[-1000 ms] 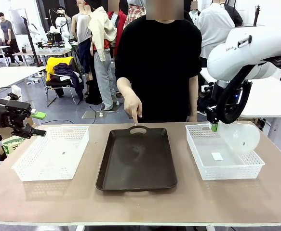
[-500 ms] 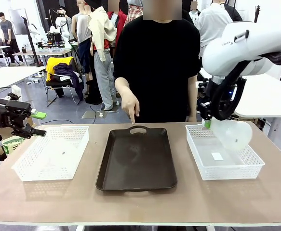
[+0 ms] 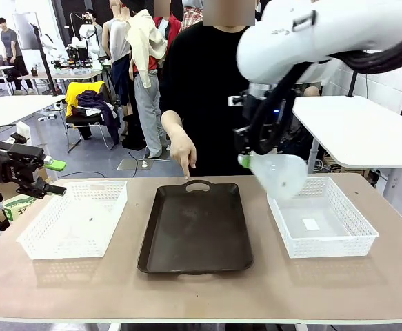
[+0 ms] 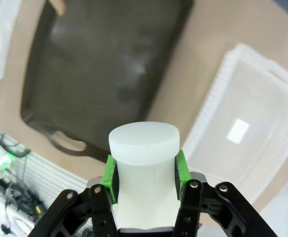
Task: Prepare the laboratory tools.
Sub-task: While moving the picked Big flask to the Handle tray indicated by the person, stop as directed by the person.
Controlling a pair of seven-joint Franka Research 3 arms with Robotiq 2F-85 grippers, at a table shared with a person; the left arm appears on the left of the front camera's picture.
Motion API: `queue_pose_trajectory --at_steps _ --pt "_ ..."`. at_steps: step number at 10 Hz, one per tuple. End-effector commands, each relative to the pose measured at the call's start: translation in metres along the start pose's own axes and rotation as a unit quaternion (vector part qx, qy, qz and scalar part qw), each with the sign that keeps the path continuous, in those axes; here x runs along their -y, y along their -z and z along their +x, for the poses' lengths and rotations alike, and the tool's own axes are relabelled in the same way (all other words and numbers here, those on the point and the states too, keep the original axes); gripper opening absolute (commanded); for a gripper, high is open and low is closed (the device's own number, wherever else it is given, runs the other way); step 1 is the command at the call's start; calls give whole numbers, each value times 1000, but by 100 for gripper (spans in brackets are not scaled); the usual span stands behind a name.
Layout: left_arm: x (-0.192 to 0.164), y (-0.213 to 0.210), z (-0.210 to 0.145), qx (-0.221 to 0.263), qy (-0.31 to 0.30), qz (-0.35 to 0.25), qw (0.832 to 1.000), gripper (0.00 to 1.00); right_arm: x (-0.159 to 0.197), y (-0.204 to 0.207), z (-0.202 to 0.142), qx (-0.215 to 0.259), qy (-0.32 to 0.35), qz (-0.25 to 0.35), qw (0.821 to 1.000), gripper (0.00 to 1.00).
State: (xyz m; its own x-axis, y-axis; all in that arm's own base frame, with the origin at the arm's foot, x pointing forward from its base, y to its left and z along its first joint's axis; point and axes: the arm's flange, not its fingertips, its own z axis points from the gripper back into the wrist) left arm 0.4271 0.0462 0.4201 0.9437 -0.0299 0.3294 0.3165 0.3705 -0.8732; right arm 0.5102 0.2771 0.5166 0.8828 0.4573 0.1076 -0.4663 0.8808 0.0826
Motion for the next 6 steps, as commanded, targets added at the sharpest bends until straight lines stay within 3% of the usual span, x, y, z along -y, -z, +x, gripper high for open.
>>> queue_pose_trajectory --at_steps 1,3,6 --pt "1 -2 0 3 2 -2 1000 100 -35 11 38 -18 -31 10 999 0" --pt "1 -2 0 3 2 -2 1000 100 -74 35 56 -9 -67 22 997 0" --pt "1 -2 0 3 2 -2 1000 100 -105 79 76 -1 -96 23 995 0"
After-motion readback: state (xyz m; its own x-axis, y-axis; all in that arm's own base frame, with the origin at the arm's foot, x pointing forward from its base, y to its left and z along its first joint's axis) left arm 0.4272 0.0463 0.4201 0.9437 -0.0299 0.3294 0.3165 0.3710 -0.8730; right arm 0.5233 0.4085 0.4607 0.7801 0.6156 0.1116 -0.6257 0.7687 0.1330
